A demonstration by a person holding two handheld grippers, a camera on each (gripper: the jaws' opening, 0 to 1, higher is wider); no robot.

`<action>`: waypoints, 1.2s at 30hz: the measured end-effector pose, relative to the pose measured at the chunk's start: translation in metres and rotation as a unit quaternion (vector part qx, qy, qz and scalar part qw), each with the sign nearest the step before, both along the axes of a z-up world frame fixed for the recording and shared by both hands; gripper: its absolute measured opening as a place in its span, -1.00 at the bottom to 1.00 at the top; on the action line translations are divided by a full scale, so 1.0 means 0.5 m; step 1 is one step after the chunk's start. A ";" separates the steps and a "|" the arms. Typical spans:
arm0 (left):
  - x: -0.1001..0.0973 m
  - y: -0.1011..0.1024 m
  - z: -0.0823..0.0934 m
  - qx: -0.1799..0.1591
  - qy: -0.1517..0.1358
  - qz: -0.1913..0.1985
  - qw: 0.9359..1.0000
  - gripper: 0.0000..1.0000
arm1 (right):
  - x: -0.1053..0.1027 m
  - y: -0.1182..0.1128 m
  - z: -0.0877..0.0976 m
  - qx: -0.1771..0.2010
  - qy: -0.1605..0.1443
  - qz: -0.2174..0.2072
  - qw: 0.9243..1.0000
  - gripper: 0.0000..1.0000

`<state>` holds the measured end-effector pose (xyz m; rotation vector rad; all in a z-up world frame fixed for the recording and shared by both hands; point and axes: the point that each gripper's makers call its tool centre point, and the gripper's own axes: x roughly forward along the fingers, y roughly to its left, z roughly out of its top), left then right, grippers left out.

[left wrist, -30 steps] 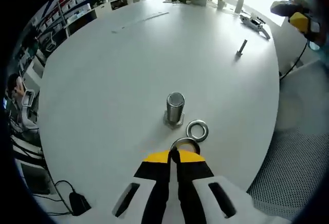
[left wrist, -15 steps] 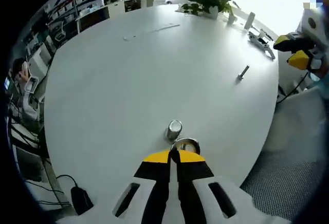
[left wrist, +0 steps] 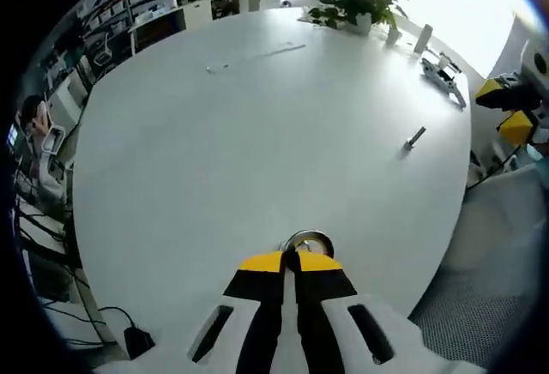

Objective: Place the washer onto the threaded stud by aligning its center hole with the stud, sliding it down to the base, and recovering from edge contact or off-axis alignment until the washer reaches the visible bottom stop.

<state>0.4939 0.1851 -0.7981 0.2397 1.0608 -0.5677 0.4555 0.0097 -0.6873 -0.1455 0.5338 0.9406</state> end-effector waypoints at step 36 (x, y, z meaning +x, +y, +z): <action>0.004 0.007 -0.019 -0.013 0.048 0.022 0.999 -0.94 | 0.001 -0.004 0.001 -0.002 -0.003 0.002 1.000 -0.53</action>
